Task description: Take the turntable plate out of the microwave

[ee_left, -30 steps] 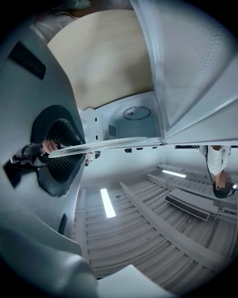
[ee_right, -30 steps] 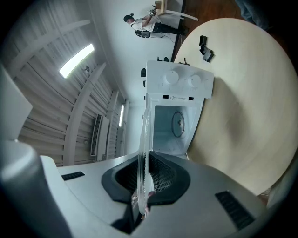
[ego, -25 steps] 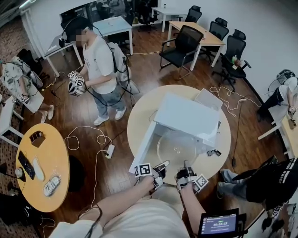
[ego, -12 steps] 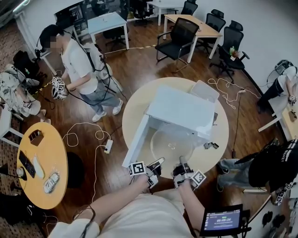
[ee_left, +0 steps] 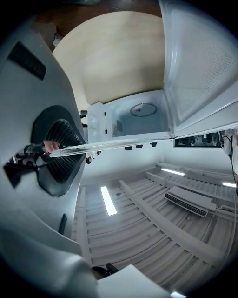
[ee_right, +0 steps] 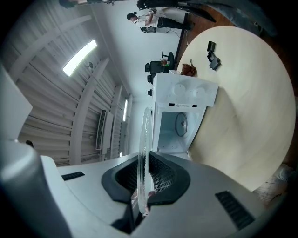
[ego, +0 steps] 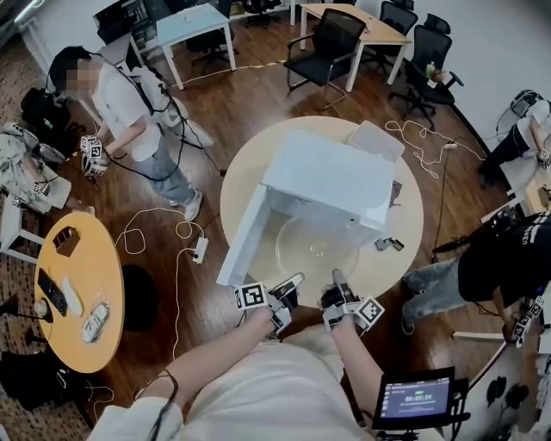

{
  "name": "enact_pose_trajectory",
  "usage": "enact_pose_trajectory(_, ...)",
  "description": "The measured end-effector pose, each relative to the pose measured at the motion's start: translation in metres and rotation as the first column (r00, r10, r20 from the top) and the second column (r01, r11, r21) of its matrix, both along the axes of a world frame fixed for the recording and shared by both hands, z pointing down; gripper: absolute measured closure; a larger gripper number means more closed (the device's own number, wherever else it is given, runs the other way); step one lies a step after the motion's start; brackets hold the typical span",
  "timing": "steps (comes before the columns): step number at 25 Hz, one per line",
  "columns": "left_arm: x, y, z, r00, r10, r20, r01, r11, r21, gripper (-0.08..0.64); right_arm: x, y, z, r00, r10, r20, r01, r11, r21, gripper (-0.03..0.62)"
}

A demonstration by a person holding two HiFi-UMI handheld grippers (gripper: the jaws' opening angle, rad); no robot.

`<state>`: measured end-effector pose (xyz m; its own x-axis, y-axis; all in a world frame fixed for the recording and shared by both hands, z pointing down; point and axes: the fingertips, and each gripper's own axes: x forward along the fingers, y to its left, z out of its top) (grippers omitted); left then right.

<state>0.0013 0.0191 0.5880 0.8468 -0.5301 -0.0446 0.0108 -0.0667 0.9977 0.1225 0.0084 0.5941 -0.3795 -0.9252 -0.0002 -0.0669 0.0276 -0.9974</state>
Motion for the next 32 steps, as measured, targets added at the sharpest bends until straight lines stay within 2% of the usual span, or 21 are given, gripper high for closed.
enact_pose_trajectory(6, 0.012, 0.015, -0.004, 0.999, 0.019, -0.036, -0.02, 1.0, -0.016, 0.514, 0.01, 0.015, 0.001, 1.0, 0.0, -0.025, 0.0, 1.0, -0.001, 0.563)
enact_pose_trajectory(13, 0.021, 0.028, 0.007, 0.999, 0.052, 0.006, -0.052, 0.999, -0.011, 0.514, 0.021, 0.031, 0.002, 0.999, 0.013, -0.031, -0.013, 1.0, -0.006, 0.563)
enact_pose_trajectory(18, 0.029, 0.035, 0.007, 0.997, 0.069, -0.017, -0.069, 0.997, -0.016, 0.514, 0.025, 0.04, 0.006, 0.999, 0.017, -0.035, -0.018, 1.0, -0.01, 0.563)
enact_pose_trajectory(22, 0.031, 0.041, 0.018, 0.996, 0.081, 0.026, -0.081, 0.997, -0.02, 0.514, 0.03, 0.045, 0.011, 0.999, 0.019, -0.041, -0.019, 1.0, -0.013, 0.563)
enact_pose_trajectory(26, 0.033, 0.045, 0.021, 0.995, 0.088, 0.04, -0.087, 0.996, -0.023, 0.514, 0.032, 0.05, 0.014, 0.999, 0.02, -0.036, -0.021, 0.999, -0.024, 0.563)
enact_pose_trajectory(29, 0.035, 0.046, 0.017, 0.996, 0.094, 0.01, -0.094, 0.995, -0.017, 0.514, 0.031, 0.052, 0.016, 0.999, 0.023, -0.036, -0.024, 0.999, -0.029, 0.563)
enact_pose_trajectory(32, 0.034, 0.046, 0.021, 0.995, 0.102, 0.023, -0.101, 0.995, -0.012, 0.514, 0.03, 0.053, 0.019, 0.999, 0.022, -0.036, -0.023, 0.999, -0.03, 0.563)
